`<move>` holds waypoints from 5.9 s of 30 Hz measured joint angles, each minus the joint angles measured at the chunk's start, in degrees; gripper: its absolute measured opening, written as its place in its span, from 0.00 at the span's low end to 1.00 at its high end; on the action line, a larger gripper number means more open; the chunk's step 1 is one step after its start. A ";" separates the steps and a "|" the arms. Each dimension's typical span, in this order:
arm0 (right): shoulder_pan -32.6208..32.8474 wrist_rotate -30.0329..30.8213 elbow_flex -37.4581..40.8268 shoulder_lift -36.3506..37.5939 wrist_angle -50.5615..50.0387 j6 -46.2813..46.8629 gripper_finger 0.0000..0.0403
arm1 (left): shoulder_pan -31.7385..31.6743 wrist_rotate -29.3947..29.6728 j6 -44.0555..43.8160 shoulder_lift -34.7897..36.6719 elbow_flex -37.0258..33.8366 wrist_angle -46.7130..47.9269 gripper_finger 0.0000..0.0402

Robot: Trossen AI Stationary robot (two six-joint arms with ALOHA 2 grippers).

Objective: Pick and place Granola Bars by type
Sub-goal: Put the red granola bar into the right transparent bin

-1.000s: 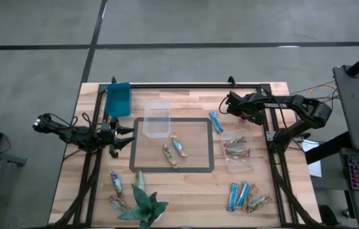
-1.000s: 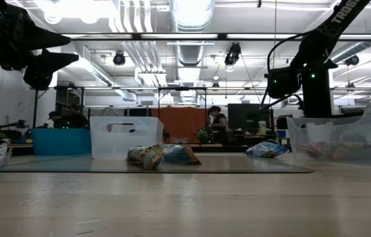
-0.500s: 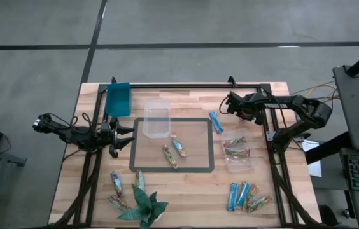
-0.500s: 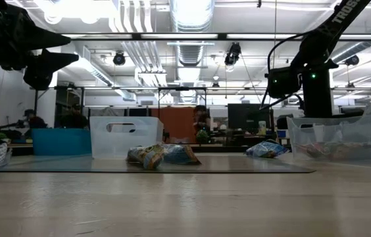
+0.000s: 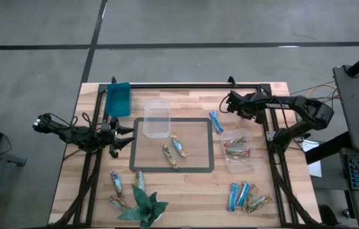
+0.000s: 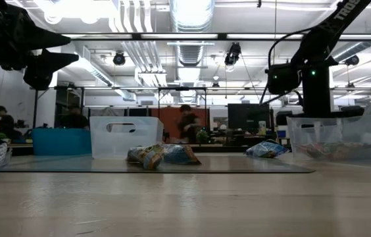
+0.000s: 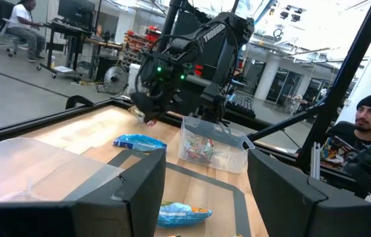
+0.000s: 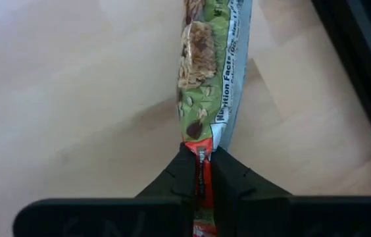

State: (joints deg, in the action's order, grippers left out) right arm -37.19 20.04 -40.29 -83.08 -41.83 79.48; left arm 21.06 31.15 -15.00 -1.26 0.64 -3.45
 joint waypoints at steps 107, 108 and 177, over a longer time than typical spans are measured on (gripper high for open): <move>55.45 -16.26 -19.58 6.69 -33.19 -65.56 0.03 | -0.02 -0.02 0.00 -0.06 -0.01 0.00 0.49; 55.45 -16.47 -18.78 7.02 -32.41 -65.13 0.03 | 0.00 -0.01 0.01 -0.06 -0.02 0.00 0.49; 62.42 -18.63 6.79 14.61 -0.65 -45.13 0.13 | 0.00 0.00 0.00 -0.08 0.00 0.00 0.49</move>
State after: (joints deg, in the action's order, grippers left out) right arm 25.23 1.41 -33.50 -68.47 -42.48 34.35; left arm 21.06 31.16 -15.00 -1.34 0.64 -3.44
